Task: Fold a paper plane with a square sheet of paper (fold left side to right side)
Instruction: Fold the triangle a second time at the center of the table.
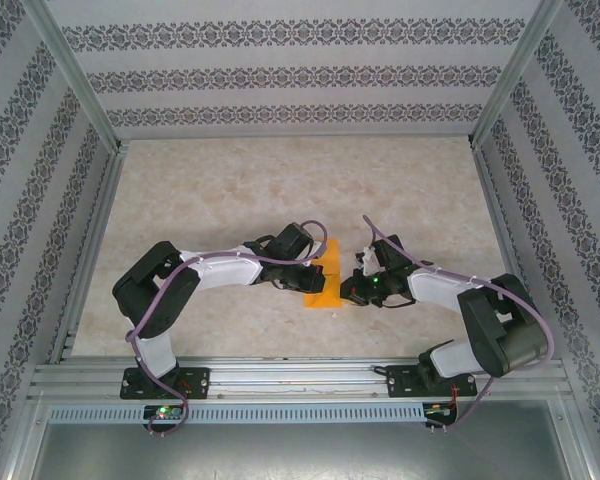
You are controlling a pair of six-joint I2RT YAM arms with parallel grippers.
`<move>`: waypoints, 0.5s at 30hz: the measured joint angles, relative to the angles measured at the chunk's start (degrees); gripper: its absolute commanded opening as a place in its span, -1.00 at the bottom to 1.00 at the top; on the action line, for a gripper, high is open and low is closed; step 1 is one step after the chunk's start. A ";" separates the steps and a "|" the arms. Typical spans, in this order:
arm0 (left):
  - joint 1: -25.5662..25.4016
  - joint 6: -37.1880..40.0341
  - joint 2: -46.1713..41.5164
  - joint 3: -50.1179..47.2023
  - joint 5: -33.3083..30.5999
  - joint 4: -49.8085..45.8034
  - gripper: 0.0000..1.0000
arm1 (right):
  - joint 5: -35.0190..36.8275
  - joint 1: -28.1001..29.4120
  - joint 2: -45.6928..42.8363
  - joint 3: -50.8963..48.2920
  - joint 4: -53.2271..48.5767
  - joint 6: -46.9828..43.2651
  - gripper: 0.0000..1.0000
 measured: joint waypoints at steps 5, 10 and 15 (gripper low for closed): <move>0.04 -0.04 0.00 0.00 0.33 0.33 -0.95 | 0.79 0.37 1.97 0.79 -0.42 -0.11 -1.00; 0.48 0.00 0.00 -0.24 1.14 0.37 -0.92 | 1.73 0.37 3.58 1.84 -1.60 -0.61 -1.00; 1.99 0.72 0.00 -1.20 2.27 0.31 -0.95 | 1.92 0.74 4.72 3.17 -2.86 -1.68 -1.00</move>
